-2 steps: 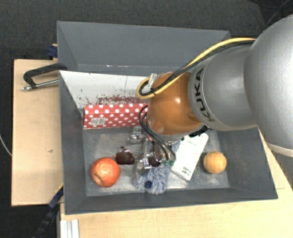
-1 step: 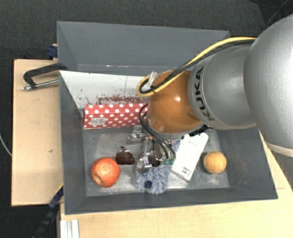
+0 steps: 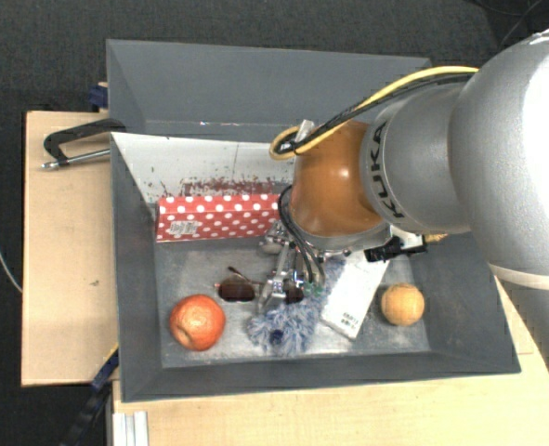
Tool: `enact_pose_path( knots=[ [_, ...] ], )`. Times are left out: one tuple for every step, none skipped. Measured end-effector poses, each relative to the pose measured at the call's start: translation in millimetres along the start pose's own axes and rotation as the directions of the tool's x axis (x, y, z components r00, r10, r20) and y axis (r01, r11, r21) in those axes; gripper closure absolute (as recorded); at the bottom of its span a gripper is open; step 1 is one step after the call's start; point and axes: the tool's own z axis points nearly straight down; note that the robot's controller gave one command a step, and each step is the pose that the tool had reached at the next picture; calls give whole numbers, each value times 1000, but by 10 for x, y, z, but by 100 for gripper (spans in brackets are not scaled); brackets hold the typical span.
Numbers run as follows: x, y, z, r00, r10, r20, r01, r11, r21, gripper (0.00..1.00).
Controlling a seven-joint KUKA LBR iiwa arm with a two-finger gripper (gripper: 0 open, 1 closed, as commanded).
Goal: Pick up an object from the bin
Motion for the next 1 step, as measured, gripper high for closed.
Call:
enact_pose_path(
  knots=[
    [-71, 40, -25, 991, -133, 5, 133, 991, 6, 100]
  ],
)
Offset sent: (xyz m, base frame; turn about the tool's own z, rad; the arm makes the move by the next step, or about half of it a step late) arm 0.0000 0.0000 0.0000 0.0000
